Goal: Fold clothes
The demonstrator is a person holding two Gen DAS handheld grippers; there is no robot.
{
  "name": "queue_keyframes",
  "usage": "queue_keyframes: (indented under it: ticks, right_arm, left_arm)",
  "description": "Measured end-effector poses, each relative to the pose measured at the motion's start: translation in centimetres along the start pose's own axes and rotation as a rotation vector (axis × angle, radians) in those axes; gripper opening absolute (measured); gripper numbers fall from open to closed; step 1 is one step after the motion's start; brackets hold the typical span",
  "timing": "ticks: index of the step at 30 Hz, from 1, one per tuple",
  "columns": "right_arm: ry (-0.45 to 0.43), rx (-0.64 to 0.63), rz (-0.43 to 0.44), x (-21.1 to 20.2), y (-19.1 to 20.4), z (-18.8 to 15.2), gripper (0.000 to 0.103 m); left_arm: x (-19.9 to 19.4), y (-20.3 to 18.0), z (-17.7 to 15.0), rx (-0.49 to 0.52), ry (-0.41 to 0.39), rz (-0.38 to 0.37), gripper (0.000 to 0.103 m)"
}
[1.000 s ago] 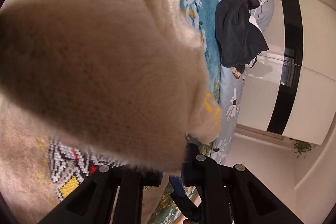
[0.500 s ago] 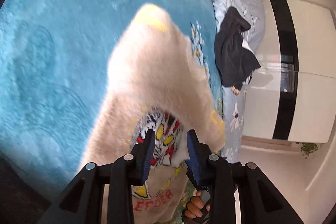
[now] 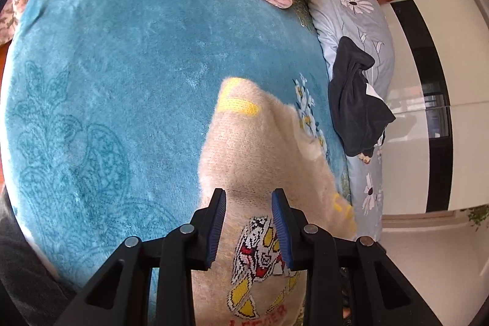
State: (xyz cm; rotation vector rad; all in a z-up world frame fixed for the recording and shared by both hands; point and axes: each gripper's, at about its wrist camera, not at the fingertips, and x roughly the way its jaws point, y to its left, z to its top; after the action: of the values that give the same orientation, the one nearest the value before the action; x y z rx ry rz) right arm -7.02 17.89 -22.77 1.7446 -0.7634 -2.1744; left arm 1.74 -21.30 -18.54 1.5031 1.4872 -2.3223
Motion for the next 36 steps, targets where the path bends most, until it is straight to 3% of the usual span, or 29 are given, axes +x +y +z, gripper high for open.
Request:
queue_keyframes:
  ticks: [4, 8, 13, 16, 22, 28, 33, 35, 36]
  right_arm:
    - [-0.005, -0.114, -0.017, -0.9, 1.4, 1.3, 0.006]
    - [-0.079, -0.227, -0.053, -3.4, 3.1, 4.0, 0.005]
    - [-0.171, -0.333, -0.170, -5.9, 3.9, 7.9, 0.005]
    - [-0.178, -0.330, -0.225, -5.6, 3.2, 9.9, 0.005]
    - [-0.141, -0.241, -0.235, -2.8, 0.3, 10.9, 0.007]
    - [-0.316, -0.144, -0.177, -9.1, -3.8, 9.9, 0.009]
    - [-0.457, 0.254, -0.138, -14.1, -15.0, 9.3, 0.010]
    - [-0.482, 0.386, -0.086, -14.4, -18.7, 8.9, 0.019]
    - [-0.490, 0.444, -0.058, -14.4, -20.3, 8.8, 0.040]
  left_arm:
    - [0.1, -0.4, 0.5, 0.025, -0.004, -0.008, 0.033]
    - [0.8, -1.5, 0.8, 0.063, 0.011, -0.038, 0.033]
    - [3.4, -4.0, 1.0, 0.123, 0.060, -0.065, 0.033]
    - [6.1, -5.3, 0.8, 0.180, 0.099, -0.028, 0.033]
    - [9.7, -5.5, -0.1, 0.276, 0.155, 0.108, 0.033]
    - [10.4, -5.2, -0.3, 0.291, 0.156, 0.145, 0.033]
    - [9.5, -5.4, -0.5, 0.267, 0.146, 0.151, 0.033]
    - [8.1, -5.3, -0.6, 0.228, 0.128, 0.140, 0.034]
    - [7.2, -5.2, -0.6, 0.204, 0.113, 0.135, 0.035]
